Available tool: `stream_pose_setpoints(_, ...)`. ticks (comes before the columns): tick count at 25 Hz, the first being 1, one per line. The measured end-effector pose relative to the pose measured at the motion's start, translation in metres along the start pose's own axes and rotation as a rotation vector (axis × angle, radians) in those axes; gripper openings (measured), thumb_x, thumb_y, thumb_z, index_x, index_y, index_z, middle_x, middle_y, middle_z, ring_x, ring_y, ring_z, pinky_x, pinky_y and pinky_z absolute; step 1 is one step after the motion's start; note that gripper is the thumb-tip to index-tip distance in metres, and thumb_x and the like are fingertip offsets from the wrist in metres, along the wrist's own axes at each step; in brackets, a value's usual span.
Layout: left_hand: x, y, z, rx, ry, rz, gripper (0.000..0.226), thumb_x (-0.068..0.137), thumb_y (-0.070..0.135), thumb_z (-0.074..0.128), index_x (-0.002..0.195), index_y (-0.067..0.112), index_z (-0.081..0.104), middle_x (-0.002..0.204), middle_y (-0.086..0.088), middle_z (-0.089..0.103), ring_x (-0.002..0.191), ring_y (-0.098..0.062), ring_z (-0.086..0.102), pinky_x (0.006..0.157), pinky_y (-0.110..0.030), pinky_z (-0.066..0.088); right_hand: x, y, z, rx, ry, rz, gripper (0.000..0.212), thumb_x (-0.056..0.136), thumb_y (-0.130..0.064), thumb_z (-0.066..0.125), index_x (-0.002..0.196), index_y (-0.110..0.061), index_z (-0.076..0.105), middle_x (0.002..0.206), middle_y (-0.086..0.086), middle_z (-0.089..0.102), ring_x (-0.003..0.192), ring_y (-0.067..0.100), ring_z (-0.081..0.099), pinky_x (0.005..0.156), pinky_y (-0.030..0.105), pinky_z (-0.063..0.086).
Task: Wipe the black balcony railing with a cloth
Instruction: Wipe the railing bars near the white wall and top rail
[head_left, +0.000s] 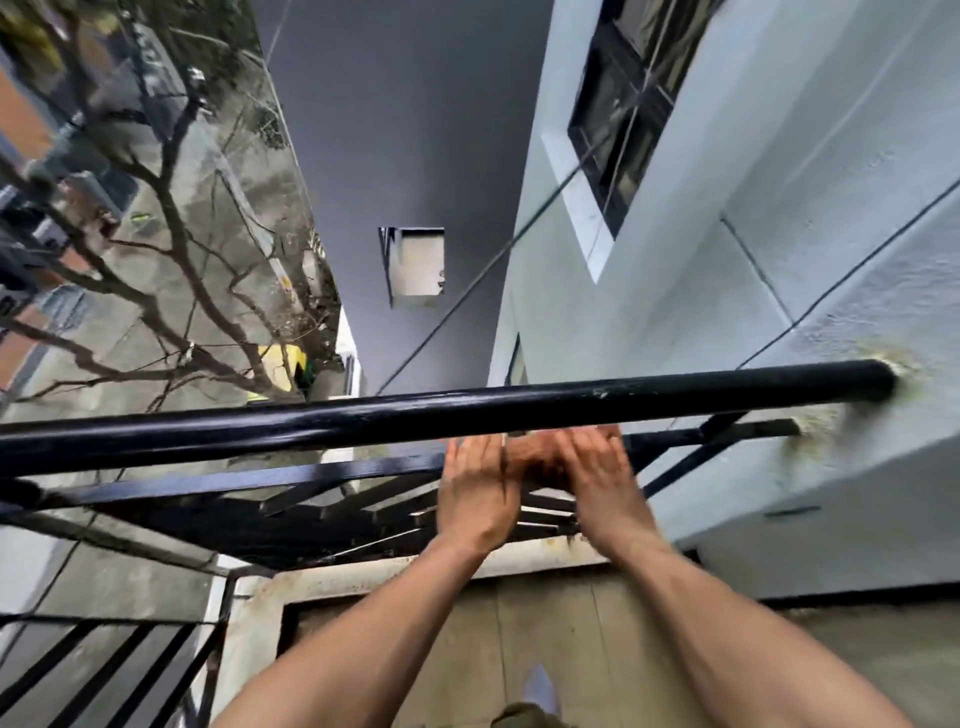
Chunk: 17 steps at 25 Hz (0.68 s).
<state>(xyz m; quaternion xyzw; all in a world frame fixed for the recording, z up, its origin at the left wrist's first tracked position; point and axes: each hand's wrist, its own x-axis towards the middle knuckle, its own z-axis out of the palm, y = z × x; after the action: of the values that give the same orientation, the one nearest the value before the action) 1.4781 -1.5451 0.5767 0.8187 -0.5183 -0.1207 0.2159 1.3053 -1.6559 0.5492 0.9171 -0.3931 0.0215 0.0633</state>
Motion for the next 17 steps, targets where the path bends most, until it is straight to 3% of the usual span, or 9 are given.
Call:
stream_pose_setpoints(3,0.004,0.033,0.014,0.006,-0.032,0.054,0.075,0.097,0.058,0.013,0.145,0.013,0.049,0.150,-0.005,0.050,0.143,-0.023,0.040,0.126,-0.042,0.015,0.000,0.087,-0.004,0.019,-0.169,0.228,0.070,0.092,-0.001,0.029,0.160,-0.014,0.021,0.162,0.012,0.025,0.153,0.032,0.015,0.128,0.048,0.008)
stream_pose_setpoints(6,0.009,0.066,0.027,-0.030,-0.017,0.049,0.075,0.096,0.057,0.013,0.146,0.013,0.049,0.151,-0.004,0.050,0.144,-0.020,0.039,0.126,-0.040,0.015,0.006,0.058,-0.009,0.138,-0.091,0.544,0.062,0.095,-0.008,0.022,0.157,-0.004,0.032,0.162,0.021,0.029,0.152,0.042,0.020,0.123,0.054,0.022)
stream_pose_setpoints(8,0.012,0.085,0.032,-0.089,0.012,0.059,0.063,0.101,0.053,0.017,0.138,0.018,0.054,0.141,-0.002,0.058,0.136,-0.020,0.047,0.124,-0.040,0.019,0.003,0.017,-0.006,0.241,-0.157,0.455,0.068,0.099,-0.012,0.040,0.161,-0.009,0.013,0.167,0.017,0.010,0.155,0.038,0.000,0.124,0.050,0.017)
stream_pose_setpoints(10,0.020,0.098,0.039,-0.142,0.027,0.096,0.046,0.106,0.049,0.023,0.132,0.026,0.055,0.131,0.005,0.062,0.127,-0.017,0.052,0.122,-0.038,0.022,-0.013,0.028,-0.005,0.207,-0.113,0.137,0.090,0.091,-0.014,0.057,0.162,-0.017,0.002,0.169,0.008,0.001,0.155,0.029,-0.007,0.122,0.045,0.024)
stream_pose_setpoints(12,0.027,0.114,0.048,-0.149,-0.009,0.133,0.042,0.107,0.047,0.027,0.133,0.027,0.053,0.133,0.005,0.061,0.128,-0.016,0.051,0.122,-0.035,0.020,-0.019,0.087,-0.001,0.175,-0.091,0.116,0.091,0.086,-0.012,0.062,0.161,-0.024,0.011,0.168,-0.001,0.011,0.152,0.023,0.011,0.107,0.041,0.042)
stream_pose_setpoints(14,0.029,0.128,0.059,-0.145,-0.045,0.134,0.048,0.105,0.047,0.028,0.137,0.022,0.052,0.139,0.001,0.058,0.133,-0.019,0.048,0.124,-0.035,0.017,-0.019,0.119,0.002,0.148,-0.087,0.330,0.089,0.089,-0.016,0.066,0.161,-0.024,0.014,0.168,-0.003,0.012,0.148,0.022,0.020,0.099,0.040,0.048)
stream_pose_setpoints(15,0.028,0.133,0.063,-0.153,-0.058,0.118,0.051,0.104,0.048,0.028,0.138,0.020,0.052,0.143,0.000,0.056,0.137,-0.019,0.045,0.125,-0.036,0.016,-0.017,0.109,-0.001,0.177,-0.056,0.430,0.083,0.092,-0.014,0.064,0.161,-0.018,0.018,0.168,0.002,0.014,0.146,0.026,0.024,0.101,0.042,0.048)
stream_pose_setpoints(17,0.027,0.140,0.066,-0.203,-0.057,0.090,0.051,0.103,0.047,0.028,0.139,0.022,0.054,0.145,0.001,0.055,0.138,-0.016,0.044,0.125,-0.036,0.017,-0.004,0.066,-0.013,0.396,0.114,0.528,0.059,0.094,-0.004,0.061,0.150,-0.003,0.042,0.156,0.020,0.037,0.134,0.038,0.042,0.104,0.049,0.046)
